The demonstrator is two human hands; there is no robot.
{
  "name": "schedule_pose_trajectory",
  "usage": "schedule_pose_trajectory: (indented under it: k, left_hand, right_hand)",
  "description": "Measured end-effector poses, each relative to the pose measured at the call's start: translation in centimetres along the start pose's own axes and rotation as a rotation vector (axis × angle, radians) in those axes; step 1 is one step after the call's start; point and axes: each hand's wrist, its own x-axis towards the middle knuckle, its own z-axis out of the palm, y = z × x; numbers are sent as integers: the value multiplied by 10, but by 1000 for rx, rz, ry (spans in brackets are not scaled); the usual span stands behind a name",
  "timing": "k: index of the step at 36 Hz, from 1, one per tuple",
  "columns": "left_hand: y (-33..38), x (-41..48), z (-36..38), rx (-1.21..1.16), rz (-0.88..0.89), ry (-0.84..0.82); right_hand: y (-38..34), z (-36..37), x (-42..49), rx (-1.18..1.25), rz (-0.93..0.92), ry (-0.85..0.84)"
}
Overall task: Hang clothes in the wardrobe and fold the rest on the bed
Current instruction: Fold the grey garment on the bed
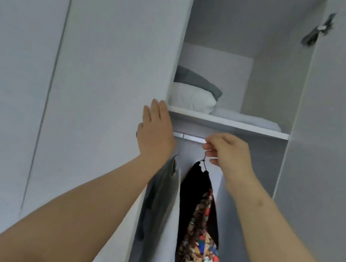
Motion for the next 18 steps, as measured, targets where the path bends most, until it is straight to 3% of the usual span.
schedule_pose_trajectory:
  k: [2, 8, 14, 18]
  left_hand:
    - [23, 6, 1, -83, -43, -71]
    - [134, -18, -10, -728, 152, -168]
    - [232, -66, -18, -1176, 238, -300]
    - [268, -92, -19, -1386, 242, -308]
  right_hand:
    - [1, -29, -5, -61, -26, 51]
    - [-14, -114, -33, -329, -131, 251]
    - [-52, -178, -84, -632, -298, 472]
    - [-58, -213, -110, -877, -506, 873]
